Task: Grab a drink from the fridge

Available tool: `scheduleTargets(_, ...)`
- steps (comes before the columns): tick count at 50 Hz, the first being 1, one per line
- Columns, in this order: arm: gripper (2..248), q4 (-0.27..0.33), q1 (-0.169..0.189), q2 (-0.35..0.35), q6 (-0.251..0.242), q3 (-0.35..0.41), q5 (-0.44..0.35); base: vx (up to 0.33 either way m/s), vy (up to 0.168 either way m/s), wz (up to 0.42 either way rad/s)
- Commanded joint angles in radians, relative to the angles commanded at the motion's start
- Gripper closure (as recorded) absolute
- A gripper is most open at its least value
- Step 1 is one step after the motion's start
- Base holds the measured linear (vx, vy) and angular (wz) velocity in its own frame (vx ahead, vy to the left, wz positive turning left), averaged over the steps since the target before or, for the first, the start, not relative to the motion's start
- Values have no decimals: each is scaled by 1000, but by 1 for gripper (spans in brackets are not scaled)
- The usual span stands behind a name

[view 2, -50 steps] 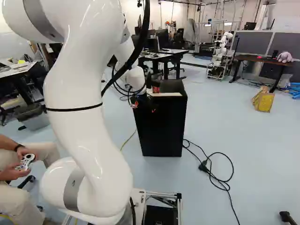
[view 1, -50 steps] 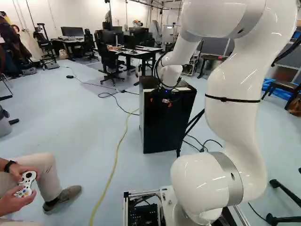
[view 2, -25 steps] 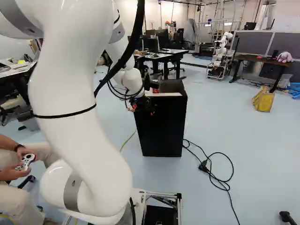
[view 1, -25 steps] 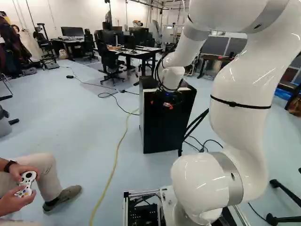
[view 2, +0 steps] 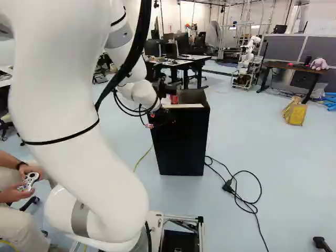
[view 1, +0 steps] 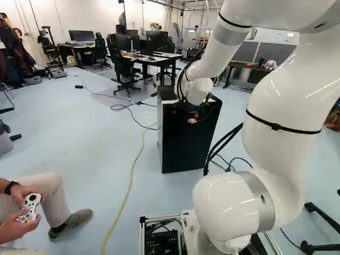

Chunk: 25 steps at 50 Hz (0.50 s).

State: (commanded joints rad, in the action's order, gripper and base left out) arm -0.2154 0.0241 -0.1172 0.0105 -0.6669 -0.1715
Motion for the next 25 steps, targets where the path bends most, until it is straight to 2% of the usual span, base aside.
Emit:
scheduleTargets(14, 3, 62, 1, 59, 0, 64, -147, 0, 0, 0)
scheduleTargets(25, 3, 111, 1, 72, 0, 77, -263, 0, 0, 0)
